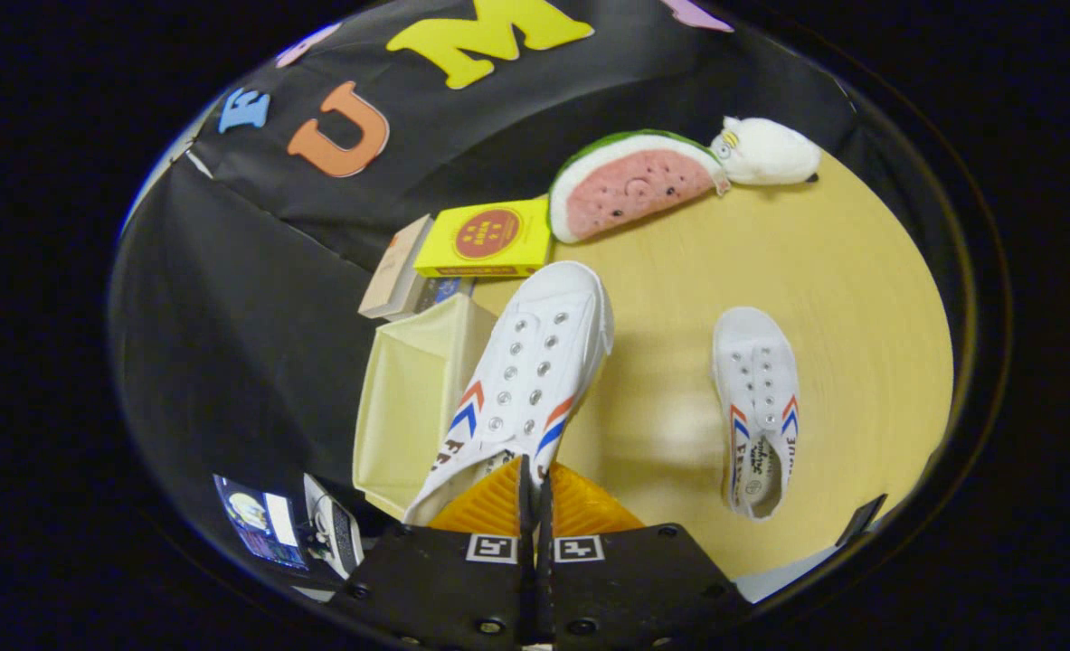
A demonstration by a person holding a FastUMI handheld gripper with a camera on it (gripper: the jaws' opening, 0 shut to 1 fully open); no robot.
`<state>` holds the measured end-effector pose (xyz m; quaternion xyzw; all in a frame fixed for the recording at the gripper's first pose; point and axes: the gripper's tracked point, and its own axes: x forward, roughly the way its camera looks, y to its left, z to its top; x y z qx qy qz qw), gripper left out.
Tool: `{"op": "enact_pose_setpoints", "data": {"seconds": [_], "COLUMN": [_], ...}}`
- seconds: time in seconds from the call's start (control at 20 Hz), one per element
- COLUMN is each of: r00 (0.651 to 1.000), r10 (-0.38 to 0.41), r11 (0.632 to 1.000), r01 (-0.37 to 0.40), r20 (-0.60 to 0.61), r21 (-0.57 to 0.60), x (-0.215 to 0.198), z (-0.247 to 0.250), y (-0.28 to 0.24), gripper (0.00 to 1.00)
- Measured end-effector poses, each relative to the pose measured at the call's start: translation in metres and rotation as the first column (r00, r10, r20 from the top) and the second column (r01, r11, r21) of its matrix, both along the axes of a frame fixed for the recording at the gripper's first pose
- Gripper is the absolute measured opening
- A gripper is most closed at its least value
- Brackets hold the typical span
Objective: Open the storage box then place both shoes into the box .Put the left shoe in first, then the right shoe, with the right side of both shoes facing outward in a uniform manner.
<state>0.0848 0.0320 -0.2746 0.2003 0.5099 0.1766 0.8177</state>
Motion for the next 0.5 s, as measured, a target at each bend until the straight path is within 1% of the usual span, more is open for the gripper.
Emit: {"op": "enact_pose_setpoints", "data": {"seconds": [0.1, 0.3, 0.5], "r00": [0.999, 0.993, 0.992], "r10": [0.033, 0.090, 0.126], "r11": [0.999, 0.995, 0.992], "r01": [-0.033, -0.087, -0.125], "r20": [0.033, 0.078, 0.022], "r21": [-0.009, -0.037, -0.035], "x": [-0.003, -0.004, -0.003], "z": [0.018, 0.027, 0.005], "y": [0.027, 0.089, 0.155], "gripper": [0.00, 0.00, 0.00]}}
